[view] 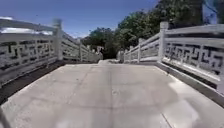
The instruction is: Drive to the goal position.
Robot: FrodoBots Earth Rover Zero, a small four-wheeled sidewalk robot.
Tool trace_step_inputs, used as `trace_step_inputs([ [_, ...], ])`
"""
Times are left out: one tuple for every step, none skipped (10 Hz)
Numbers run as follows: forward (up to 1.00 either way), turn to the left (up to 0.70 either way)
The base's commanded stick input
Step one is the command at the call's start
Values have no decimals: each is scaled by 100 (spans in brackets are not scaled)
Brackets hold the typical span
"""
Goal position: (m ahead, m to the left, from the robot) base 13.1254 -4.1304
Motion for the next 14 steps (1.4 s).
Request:
trace_step_inputs([
  [45, 0],
  [45, 0],
  [45, 0],
  [45, 0],
  [45, 0],
  [45, 0],
  [45, 0],
  [45, 0],
  [45, 0],
  [45, 0],
  [45, 0],
  [45, 0],
  [45, 0],
  [45, 0],
])
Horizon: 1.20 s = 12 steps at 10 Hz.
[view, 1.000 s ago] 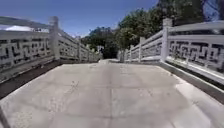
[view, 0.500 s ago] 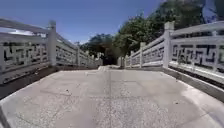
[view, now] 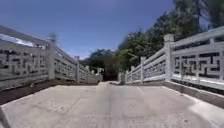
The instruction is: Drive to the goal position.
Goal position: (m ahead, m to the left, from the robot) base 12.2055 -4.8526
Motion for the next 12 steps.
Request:
trace_step_inputs([
  [45, 0],
  [45, 0],
  [45, 0],
  [45, 0],
  [45, 0],
  [45, 0],
  [45, 0],
  [45, 0],
  [45, 0],
  [45, 0],
  [45, 0],
  [45, 0],
])
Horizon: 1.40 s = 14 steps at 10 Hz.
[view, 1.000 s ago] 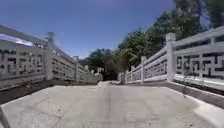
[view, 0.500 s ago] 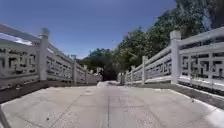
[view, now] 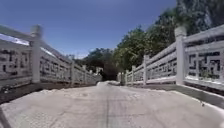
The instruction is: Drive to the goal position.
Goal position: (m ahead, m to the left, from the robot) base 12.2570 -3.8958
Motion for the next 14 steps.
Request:
trace_step_inputs([
  [45, 0],
  [45, 0],
  [45, 0],
  [45, 0],
  [45, 0],
  [45, 0],
  [45, 0],
  [45, 6],
  [45, 27],
  [45, 20],
  [45, 5],
  [45, 0],
  [45, 0],
  [45, 13],
])
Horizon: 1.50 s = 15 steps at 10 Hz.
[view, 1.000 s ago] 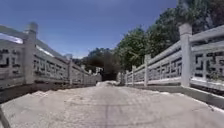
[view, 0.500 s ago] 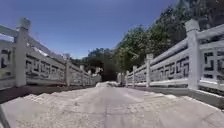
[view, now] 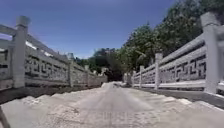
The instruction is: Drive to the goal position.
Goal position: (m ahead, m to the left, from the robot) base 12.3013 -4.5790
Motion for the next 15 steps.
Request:
trace_step_inputs([
  [45, 17],
  [45, 0],
  [45, 0],
  [45, 0],
  [45, 0],
  [45, 0],
  [45, 0],
  [45, 0],
  [45, 0],
  [45, 0],
  [45, 0],
  [45, 0],
  [45, 0],
  [45, 0],
  [45, 0],
])
